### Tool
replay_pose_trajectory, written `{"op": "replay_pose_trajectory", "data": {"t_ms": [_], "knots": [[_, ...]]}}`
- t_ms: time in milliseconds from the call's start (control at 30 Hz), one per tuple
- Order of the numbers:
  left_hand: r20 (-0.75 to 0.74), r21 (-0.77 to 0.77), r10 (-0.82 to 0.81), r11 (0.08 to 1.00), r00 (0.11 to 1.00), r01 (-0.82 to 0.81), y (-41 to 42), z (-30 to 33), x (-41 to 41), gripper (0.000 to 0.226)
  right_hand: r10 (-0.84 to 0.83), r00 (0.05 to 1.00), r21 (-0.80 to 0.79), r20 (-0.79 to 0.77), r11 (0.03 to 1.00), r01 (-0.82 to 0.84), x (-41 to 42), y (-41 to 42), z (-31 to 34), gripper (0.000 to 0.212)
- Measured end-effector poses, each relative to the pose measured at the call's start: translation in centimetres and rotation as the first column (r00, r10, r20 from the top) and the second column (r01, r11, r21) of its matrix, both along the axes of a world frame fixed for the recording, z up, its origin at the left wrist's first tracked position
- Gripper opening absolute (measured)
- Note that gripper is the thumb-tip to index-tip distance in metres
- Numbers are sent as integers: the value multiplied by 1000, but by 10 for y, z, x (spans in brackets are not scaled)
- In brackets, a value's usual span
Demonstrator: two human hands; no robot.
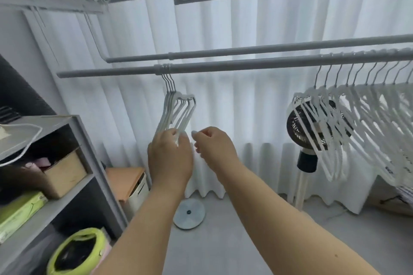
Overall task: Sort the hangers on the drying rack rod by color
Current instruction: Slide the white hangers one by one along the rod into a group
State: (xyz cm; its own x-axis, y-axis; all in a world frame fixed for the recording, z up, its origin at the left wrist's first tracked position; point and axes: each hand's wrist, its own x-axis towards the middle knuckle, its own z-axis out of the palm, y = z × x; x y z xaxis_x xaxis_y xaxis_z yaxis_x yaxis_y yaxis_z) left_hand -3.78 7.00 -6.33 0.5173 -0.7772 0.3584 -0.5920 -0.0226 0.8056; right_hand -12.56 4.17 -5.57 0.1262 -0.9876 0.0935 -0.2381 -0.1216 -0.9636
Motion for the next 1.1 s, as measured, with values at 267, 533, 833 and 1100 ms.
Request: {"op": "replay_pose_trajectory", "data": {"t_ms": [267, 533, 833, 1100], "knots": [[-83, 59, -7, 998, 997, 12, 2, -5, 34, 53, 49, 982, 275, 182, 956, -99, 66, -41, -9, 34], [-159, 87, -14, 996, 987, 28, -3, -6, 54, 38, 61, 981, 343, 184, 931, -122, 94, -51, -3, 16], [-179, 56, -53, 996, 982, 64, -3, -5, 59, 33, 44, 989, 356, 143, 930, -93, 101, -55, -13, 13], [-49, -13, 99, 995, 994, -100, -4, -4, 78, 34, 21, 944, 364, 329, 920, -147, 103, -55, -14, 15]]}}
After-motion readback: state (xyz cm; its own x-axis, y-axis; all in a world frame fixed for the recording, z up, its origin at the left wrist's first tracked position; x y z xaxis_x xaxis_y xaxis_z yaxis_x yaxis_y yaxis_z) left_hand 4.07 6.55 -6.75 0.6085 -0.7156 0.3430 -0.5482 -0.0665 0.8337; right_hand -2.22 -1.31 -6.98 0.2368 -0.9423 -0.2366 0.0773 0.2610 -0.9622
